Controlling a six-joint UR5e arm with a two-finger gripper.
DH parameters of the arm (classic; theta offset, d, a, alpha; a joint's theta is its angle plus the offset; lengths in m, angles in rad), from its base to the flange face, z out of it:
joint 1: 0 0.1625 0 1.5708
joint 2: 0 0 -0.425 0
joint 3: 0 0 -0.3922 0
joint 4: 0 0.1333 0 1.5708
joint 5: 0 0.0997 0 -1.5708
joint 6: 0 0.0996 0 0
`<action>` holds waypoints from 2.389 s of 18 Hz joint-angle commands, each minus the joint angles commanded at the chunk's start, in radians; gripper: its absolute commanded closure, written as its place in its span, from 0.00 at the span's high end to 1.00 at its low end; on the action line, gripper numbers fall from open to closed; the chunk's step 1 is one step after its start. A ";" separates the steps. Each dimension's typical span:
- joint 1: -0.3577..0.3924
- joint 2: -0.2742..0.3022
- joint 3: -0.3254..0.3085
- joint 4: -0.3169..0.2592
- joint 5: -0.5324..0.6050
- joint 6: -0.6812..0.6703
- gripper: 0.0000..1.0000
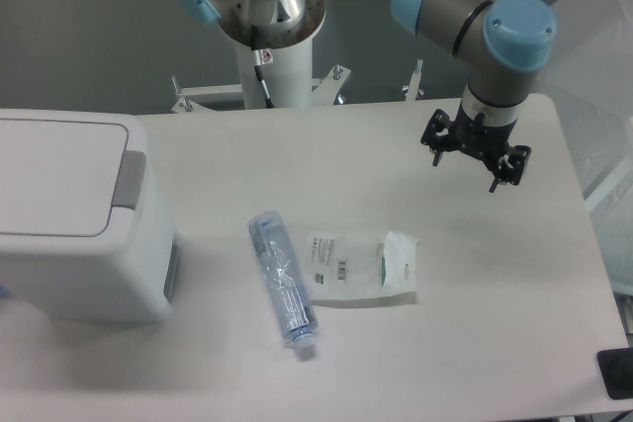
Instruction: Open the trash can
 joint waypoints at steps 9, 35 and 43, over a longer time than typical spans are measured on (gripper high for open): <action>-0.005 0.000 -0.002 0.000 0.000 0.003 1.00; -0.219 0.037 0.237 -0.241 -0.201 -0.572 1.00; -0.304 0.018 0.356 -0.279 -0.330 -0.718 1.00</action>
